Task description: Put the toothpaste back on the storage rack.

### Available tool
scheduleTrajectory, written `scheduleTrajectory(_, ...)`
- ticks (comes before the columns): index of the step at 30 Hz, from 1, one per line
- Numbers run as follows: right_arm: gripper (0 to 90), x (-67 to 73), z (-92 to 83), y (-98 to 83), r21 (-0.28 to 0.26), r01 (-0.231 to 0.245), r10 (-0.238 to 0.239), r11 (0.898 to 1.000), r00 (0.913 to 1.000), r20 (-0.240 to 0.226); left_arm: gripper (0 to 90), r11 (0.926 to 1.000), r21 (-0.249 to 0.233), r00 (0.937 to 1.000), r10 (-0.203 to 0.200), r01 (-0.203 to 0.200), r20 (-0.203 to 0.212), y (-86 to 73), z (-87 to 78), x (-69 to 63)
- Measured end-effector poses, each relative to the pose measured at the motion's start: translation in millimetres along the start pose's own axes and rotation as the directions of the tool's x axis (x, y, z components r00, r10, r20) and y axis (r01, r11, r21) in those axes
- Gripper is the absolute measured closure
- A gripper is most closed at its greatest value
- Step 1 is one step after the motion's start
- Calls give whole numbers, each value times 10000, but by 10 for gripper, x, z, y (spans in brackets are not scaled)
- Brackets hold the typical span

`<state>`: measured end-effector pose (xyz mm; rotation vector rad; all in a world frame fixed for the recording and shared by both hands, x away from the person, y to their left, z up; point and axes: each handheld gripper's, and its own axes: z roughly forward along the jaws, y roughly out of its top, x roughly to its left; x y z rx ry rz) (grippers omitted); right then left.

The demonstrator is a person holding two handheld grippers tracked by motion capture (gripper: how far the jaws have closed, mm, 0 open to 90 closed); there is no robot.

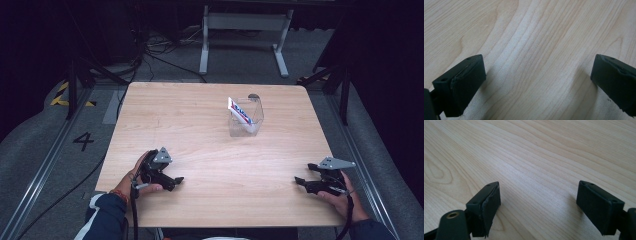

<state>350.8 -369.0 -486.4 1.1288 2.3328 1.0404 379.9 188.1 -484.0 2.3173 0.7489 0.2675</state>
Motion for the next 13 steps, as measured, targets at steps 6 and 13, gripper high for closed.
scheduleTrajectory(6,178,-5,4,3,11,5,-5,10000,10000,-7,2,10000,-14,10000,8,-8,7,0,1,0)
scheduleTrajectory(13,171,-9,6,4,38,-18,18,10000,10000,22,2,10000,10,10000,15,-15,-7,0,-1,1)
